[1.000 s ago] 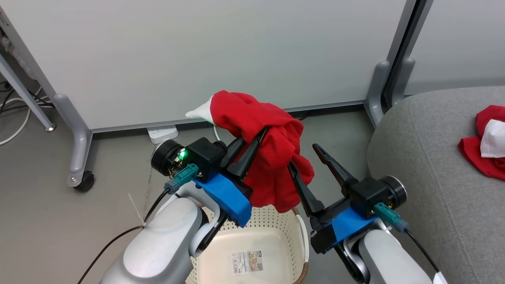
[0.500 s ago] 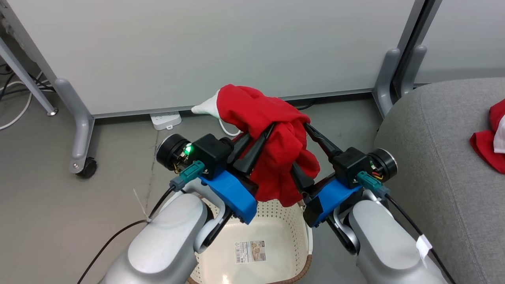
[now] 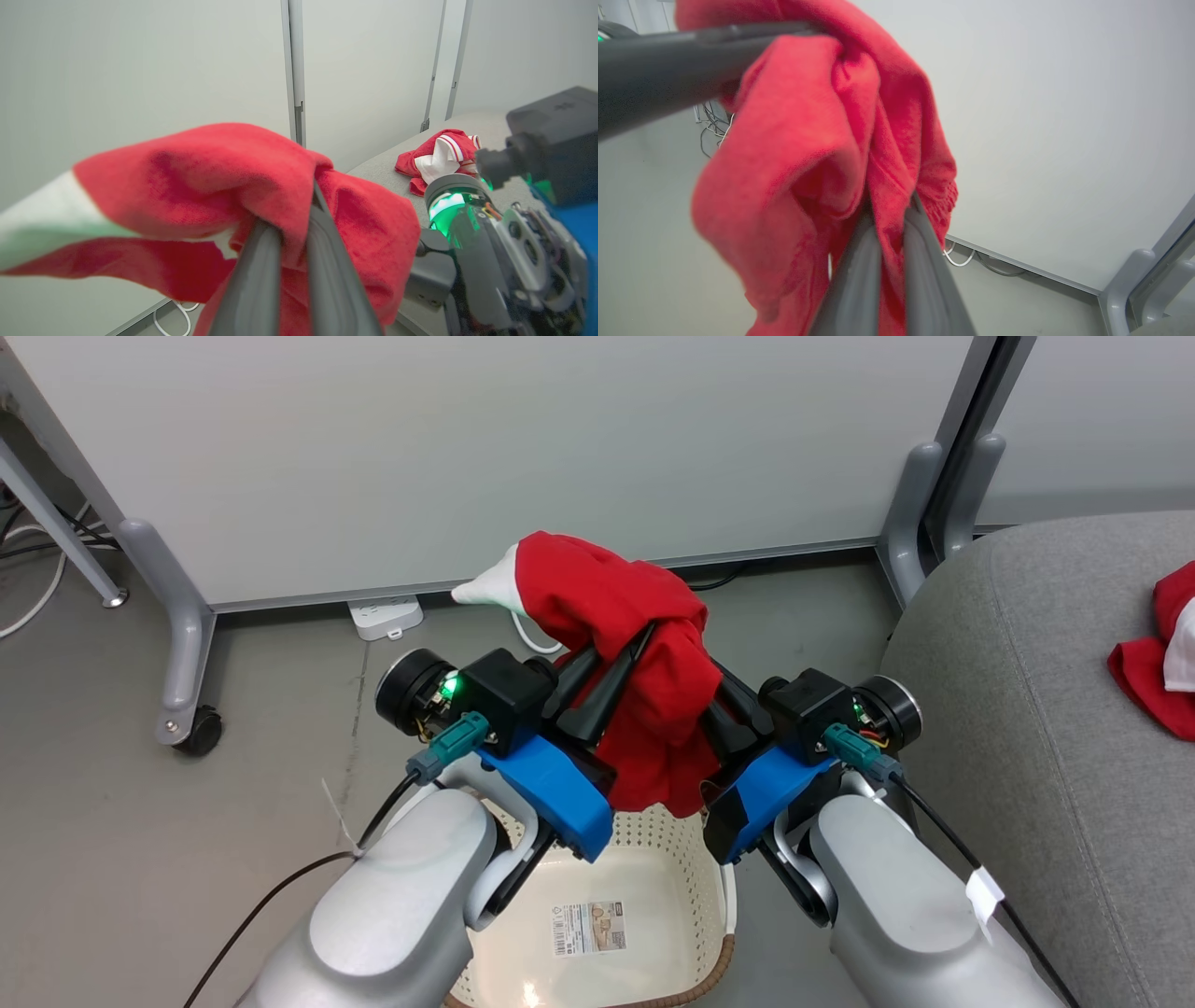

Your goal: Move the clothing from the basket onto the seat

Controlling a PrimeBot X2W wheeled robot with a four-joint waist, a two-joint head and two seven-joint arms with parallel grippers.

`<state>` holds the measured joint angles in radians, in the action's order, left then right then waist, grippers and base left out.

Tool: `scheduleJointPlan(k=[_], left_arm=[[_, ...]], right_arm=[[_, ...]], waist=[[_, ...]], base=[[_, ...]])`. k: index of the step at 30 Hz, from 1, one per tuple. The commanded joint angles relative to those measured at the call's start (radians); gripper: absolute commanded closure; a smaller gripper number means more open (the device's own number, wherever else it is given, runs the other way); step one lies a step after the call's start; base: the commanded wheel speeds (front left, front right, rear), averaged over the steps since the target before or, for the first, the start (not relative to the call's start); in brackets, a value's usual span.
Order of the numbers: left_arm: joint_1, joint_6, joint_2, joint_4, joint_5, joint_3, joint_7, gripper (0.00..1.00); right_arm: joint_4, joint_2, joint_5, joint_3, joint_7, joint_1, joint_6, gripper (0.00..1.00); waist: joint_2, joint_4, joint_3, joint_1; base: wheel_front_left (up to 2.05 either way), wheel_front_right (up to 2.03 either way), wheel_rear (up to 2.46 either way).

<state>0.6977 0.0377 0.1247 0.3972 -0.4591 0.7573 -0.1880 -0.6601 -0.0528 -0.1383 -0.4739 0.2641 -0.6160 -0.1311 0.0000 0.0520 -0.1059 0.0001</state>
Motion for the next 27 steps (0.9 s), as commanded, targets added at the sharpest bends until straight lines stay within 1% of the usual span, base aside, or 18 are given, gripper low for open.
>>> scheduleJointPlan(k=[1, 21, 22, 23, 24, 27], left_arm=[[0.015, 0.000, 0.003, 0.004, -0.005, 0.004, -0.008, 1.00], [0.020, -0.007, 0.007, 0.019, -0.019, 0.013, -0.019, 1.00], [0.019, -0.008, 0.007, 0.021, -0.021, 0.014, -0.018, 0.91], [0.017, -0.008, 0.007, 0.022, -0.023, 0.015, -0.015, 0.37], [0.017, -0.010, 0.006, 0.022, -0.023, 0.013, -0.016, 0.00], [0.015, -0.013, 0.005, 0.023, -0.026, 0.013, -0.018, 0.00]], right_arm=[[0.001, 0.004, -0.007, -0.004, 0.000, -0.009, 0.001, 1.00], [0.001, 0.004, -0.032, -0.014, 0.000, 0.008, 0.001, 1.00], [0.001, 0.004, -0.033, -0.015, 0.000, 0.009, 0.001, 1.00], [0.002, 0.004, -0.034, -0.014, 0.000, 0.009, 0.001, 1.00], [0.002, 0.004, -0.034, -0.012, 0.000, 0.010, 0.001, 1.00], [0.002, 0.004, -0.028, -0.003, 0.000, 0.011, 0.001, 1.00]], waist=[[0.0000, -0.001, 0.000, -0.0001], [0.0000, -0.007, 0.004, -0.0001], [0.0000, -0.007, 0.005, -0.0001], [0.0000, -0.008, 0.005, -0.0001], [0.0000, -0.008, 0.006, -0.0001], [0.0000, -0.009, 0.005, -0.0001]], base=[[0.00, 0.00, 0.00], [0.00, 0.00, 0.00], [0.00, 0.00, 0.00], [0.00, 0.00, 0.00], [0.00, 0.00, 0.00], [0.00, 0.00, 0.00]])
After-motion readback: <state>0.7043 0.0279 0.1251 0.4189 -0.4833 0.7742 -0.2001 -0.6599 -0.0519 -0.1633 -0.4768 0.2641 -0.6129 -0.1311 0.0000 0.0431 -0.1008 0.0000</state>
